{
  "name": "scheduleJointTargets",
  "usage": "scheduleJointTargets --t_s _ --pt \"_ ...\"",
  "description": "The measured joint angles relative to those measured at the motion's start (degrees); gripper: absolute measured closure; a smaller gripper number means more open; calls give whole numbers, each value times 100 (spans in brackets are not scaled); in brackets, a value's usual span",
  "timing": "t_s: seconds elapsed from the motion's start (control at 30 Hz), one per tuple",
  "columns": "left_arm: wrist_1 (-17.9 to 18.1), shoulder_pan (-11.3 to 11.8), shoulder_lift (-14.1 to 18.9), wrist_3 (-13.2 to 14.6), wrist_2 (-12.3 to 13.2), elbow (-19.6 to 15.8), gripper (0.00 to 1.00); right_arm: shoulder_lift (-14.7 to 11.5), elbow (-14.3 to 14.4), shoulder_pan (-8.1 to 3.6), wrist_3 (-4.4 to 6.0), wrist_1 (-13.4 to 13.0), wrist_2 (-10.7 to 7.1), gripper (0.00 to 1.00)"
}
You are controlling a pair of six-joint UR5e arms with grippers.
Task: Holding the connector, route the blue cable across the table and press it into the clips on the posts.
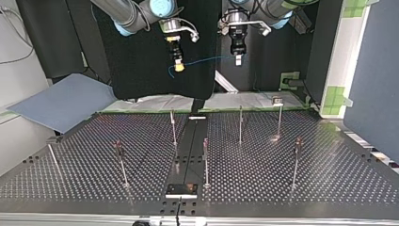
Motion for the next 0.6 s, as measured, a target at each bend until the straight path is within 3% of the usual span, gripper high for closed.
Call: scheduleJointTargets --t_s 0.37,0.6 --pt "-109 -25 107 107 62 38 100 -20 21 -17 19 535 -5 100" --pt "-420 -51 420 333 90 85 100 -311 18 -53 310 712 -53 100"
